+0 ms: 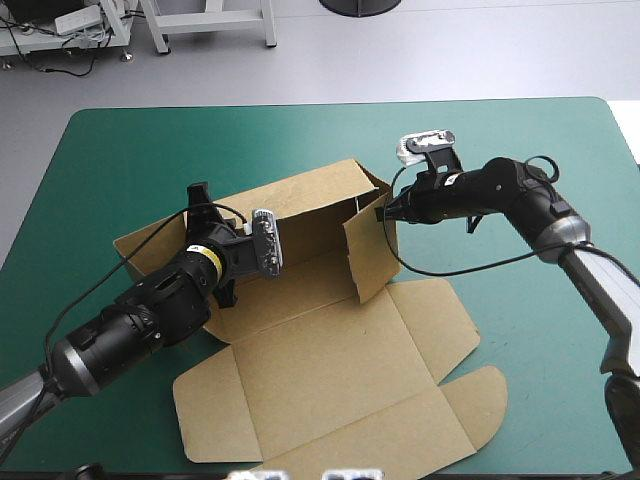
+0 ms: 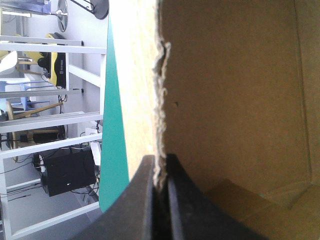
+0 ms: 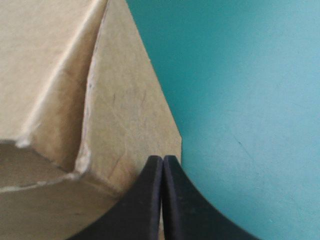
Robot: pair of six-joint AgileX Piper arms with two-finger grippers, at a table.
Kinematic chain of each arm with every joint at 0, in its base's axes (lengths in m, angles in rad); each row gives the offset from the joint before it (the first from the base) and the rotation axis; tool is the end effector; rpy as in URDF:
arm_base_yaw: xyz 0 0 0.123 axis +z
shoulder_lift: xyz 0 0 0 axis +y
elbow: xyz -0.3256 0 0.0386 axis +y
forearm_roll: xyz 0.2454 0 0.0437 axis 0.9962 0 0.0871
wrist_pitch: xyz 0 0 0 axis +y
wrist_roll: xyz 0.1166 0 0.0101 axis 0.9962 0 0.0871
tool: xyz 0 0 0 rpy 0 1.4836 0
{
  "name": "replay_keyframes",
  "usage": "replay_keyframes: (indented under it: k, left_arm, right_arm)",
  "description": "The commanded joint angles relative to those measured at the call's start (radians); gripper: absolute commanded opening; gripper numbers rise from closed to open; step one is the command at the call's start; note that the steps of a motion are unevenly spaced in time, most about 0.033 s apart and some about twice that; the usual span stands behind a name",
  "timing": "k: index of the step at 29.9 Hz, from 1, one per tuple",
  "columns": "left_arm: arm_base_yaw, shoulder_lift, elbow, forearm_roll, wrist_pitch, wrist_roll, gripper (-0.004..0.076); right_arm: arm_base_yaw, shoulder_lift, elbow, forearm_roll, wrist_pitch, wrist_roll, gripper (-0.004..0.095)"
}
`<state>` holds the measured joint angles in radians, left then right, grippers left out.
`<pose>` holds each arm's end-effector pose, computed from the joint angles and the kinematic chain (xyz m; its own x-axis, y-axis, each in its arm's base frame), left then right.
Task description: Fold the box
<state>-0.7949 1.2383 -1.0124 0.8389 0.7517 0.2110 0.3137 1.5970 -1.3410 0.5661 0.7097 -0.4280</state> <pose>0.2220 -0.1413 0.3662 -0.0151 0.9740 -0.2262 0.5647 0.1950 0.8019 0.3414 0.1538 0.3492 -0.6907 -0.2032 -0.6940 -0.5071 0.8203 0.2645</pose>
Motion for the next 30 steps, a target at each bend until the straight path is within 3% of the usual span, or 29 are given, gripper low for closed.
replay_keyframes:
  k: [1,7,14,22,25,30]
  left_arm:
    - [-0.008,-0.023,-0.021,-0.008,-0.023,-0.014,-0.0006]
    - [-0.008,-0.023,-0.021,-0.013,-0.023,-0.014,-0.0006]
    - [-0.008,-0.023,-0.021,-0.013,-0.023,-0.014,-0.0006]
    - [-0.008,-0.023,-0.021,-0.024,-0.023,-0.014,-0.0006]
    - [-0.008,-0.023,-0.021,-0.024,-0.023,-0.014,-0.0006]
    - [-0.008,-0.023,-0.021,-0.025,-0.023,-0.014,-0.0006]
  right_arm:
    - [-0.006,-0.075,0.040,0.152,-0.090,-0.145,-0.0005]
    - [-0.006,-0.123,0.136,0.277,-0.158,-0.346,-0.0006]
    - [-0.006,-0.133,0.160,0.283,-0.132,-0.499,-0.0006]
    - [-0.006,-0.133,0.160,0.264,-0.093,-0.538,0.0011]
    - [-0.006,-0.133,0.160,0.262,-0.058,-0.547,0.0071]
    - [-0.006,-0.133,0.149,0.242,-0.041,-0.547,0.0271]
